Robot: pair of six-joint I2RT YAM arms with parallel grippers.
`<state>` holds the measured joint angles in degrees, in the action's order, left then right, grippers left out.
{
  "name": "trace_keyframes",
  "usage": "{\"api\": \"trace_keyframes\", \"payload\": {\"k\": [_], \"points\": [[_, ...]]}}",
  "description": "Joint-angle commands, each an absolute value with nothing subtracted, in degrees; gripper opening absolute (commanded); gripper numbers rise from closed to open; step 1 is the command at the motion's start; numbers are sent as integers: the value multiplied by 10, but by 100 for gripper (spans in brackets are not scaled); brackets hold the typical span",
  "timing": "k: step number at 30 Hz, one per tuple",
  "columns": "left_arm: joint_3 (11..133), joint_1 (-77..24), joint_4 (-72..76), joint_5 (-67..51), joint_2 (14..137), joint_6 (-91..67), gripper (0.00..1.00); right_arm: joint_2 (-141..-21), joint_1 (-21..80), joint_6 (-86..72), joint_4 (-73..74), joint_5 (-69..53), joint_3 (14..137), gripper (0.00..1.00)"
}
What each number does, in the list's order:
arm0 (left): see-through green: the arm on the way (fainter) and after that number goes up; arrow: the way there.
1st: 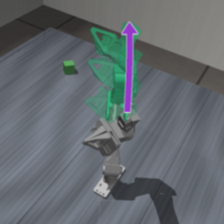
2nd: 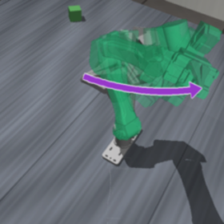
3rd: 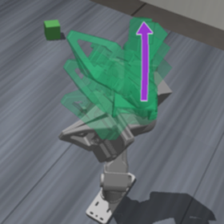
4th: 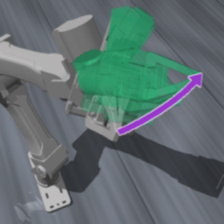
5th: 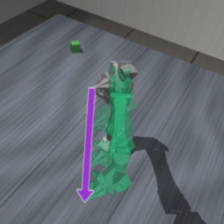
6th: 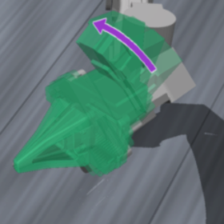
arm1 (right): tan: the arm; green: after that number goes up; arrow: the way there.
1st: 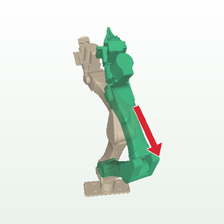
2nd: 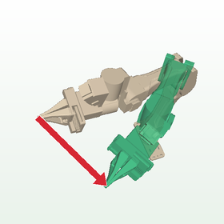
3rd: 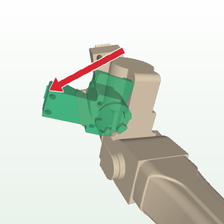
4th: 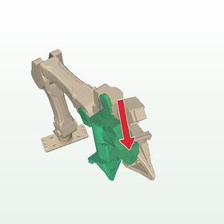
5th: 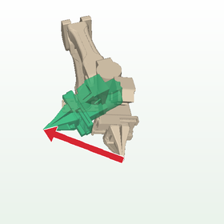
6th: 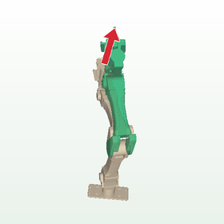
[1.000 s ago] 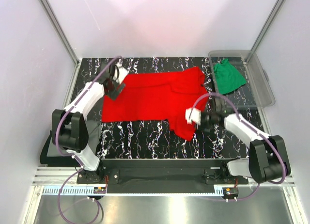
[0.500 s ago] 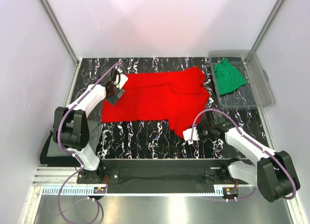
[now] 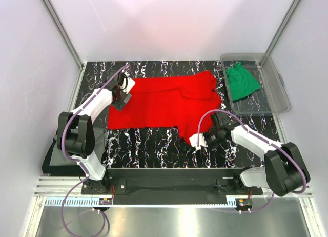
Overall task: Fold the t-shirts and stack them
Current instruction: Fold the tshirt
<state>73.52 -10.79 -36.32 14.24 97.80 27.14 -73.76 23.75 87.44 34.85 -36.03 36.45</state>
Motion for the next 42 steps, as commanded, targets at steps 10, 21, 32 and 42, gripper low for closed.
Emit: {"api": "trace_keyframes", "payload": {"k": [10, 21, 32, 42], "points": [[768, -106, -347, 158, 998, 274, 71, -786, 255, 870, 354, -344, 400, 47], [750, -100, -348, 162, 990, 297, 71, -808, 269, 869, 364, -317, 407, 8], [690, -62, -363, 73, 934, 387, 68, -761, 270, 784, 366, -276, 426, 0], [716, -32, -420, 27, 969, 397, 50, -753, 269, 723, 347, -255, 421, 0]]}}
